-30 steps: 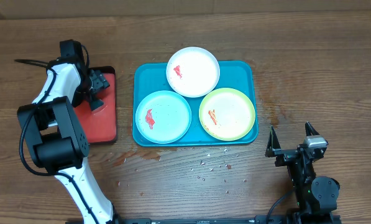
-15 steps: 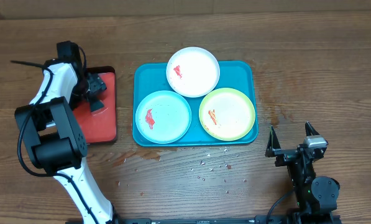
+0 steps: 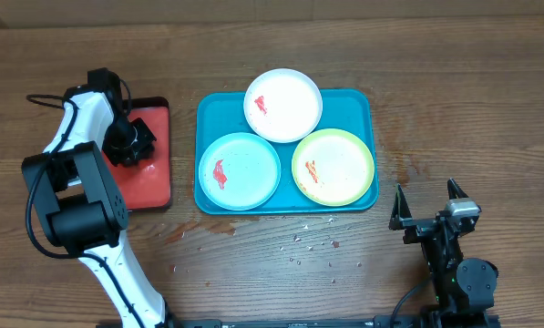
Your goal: Clean dirty plates on tray and stack at the side
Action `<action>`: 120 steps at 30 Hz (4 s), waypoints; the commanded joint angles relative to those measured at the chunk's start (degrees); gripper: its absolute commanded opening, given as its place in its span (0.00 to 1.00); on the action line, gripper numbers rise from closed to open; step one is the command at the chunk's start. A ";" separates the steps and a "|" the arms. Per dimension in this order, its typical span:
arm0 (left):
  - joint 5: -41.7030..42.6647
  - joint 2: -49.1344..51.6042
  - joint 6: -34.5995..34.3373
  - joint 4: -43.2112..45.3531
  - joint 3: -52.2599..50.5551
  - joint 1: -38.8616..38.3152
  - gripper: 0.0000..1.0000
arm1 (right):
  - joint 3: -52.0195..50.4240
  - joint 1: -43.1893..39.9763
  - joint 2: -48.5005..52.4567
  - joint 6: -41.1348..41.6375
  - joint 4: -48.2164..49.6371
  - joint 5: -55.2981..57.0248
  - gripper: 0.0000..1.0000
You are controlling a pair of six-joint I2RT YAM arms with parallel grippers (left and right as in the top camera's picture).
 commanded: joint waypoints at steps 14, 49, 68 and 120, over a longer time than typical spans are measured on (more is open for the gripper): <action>-2.67 2.27 -0.11 6.82 -1.40 -0.55 1.00 | -0.59 -0.07 -0.46 -0.02 0.33 0.35 1.00; -2.08 1.68 1.01 -31.41 36.20 -0.42 0.04 | -0.59 -0.07 -0.46 -0.02 0.33 0.35 1.00; 2.16 1.11 7.13 -19.78 16.06 0.39 0.04 | -0.59 -0.07 -0.46 -0.02 0.33 0.35 1.00; -1.66 -11.87 -9.53 10.58 -15.21 -37.48 0.50 | -0.59 -0.07 -0.46 -0.02 0.33 0.35 1.00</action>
